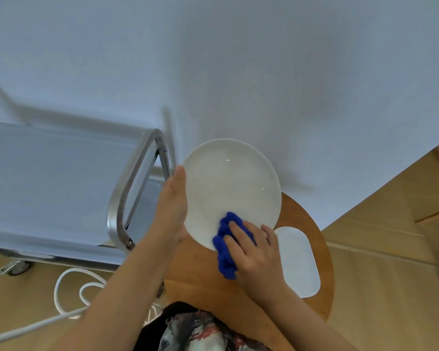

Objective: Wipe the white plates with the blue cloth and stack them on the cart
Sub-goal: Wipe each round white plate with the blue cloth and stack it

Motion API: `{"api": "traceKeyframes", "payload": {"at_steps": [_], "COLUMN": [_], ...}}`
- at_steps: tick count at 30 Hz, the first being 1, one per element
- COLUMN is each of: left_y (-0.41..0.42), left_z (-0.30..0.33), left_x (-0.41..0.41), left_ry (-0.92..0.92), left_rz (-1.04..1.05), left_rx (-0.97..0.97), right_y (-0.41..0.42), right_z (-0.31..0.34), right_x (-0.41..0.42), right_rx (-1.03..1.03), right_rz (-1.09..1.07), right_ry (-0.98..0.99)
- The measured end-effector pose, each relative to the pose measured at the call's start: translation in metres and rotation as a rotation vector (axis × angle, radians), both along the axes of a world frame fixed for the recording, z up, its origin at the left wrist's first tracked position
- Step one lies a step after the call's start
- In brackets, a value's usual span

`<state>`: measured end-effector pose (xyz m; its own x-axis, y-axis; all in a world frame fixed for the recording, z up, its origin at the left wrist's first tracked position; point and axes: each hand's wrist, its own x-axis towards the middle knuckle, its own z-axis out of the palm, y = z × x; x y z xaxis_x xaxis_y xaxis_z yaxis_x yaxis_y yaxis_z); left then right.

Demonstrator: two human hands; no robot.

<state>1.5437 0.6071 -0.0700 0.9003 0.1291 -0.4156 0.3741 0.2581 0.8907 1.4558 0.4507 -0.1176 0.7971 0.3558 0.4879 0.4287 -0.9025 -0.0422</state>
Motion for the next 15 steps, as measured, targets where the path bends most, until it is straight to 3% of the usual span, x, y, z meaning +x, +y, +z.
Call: {"api": "traceKeyframes", "payload": {"at_steps": [4,7,11,13,15], "left_y": [0.015,0.021,0.023,0.014,0.007], "left_z": [0.011,0.009,-0.010,-0.029,-0.049], "left_x": [0.015,0.015,0.017,0.011,0.001], "left_ry": [0.055,0.031,0.005,0.034,0.081], "left_rz": [-0.099,-0.175,-0.169,-0.185,-0.268], "left_rx": [0.007,-0.096,-0.276,-0.199,-0.327], "right_y": [-0.006,-0.001,-0.002,-0.007,-0.014], "right_z": [0.003,0.017,0.053,0.061,0.066], "right_x": [-0.002,0.000,0.001,0.003,0.008], "right_rx": [0.108,0.337,1.080,1.265,1.443], "right_rz": [0.003,0.061,-0.184,-0.112,-0.009], "right_ry": [-0.054,-0.017,0.551,0.676,0.802]}}
